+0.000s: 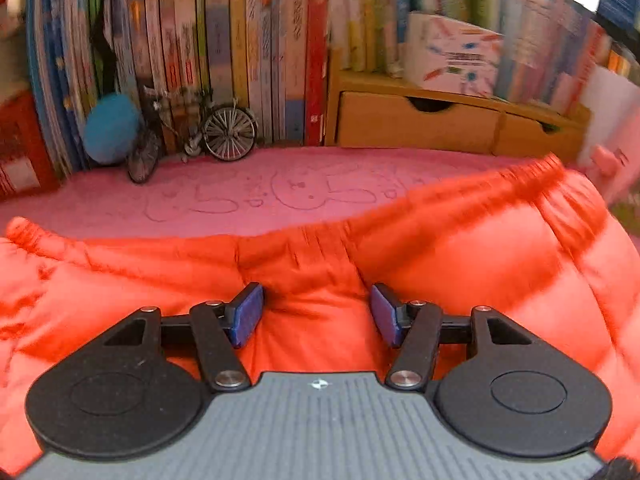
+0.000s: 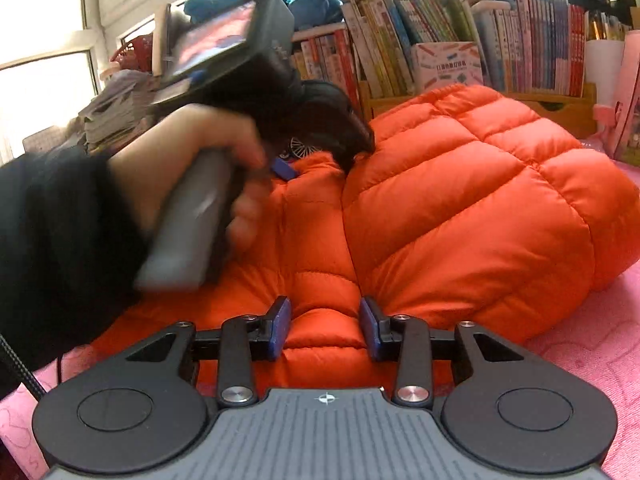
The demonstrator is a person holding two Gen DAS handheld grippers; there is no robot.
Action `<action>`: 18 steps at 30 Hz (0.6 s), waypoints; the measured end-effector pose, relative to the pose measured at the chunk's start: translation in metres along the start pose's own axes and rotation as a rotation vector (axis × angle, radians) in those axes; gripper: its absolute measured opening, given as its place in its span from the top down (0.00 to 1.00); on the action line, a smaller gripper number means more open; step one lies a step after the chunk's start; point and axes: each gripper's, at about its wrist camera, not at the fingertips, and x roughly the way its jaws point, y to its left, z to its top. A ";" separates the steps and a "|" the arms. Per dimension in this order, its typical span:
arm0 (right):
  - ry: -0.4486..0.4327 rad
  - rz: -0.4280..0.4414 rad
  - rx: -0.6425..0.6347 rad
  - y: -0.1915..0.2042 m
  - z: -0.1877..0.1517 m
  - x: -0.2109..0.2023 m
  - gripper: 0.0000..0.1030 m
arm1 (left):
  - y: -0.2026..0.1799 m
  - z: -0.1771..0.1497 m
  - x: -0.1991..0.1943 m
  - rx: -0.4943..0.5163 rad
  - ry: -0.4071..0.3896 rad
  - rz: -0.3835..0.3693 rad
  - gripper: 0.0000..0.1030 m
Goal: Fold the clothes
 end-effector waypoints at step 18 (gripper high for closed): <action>-0.346 -0.071 0.448 -0.106 -0.004 -0.073 0.11 | -0.001 -0.074 -0.115 0.010 -0.211 0.011 0.52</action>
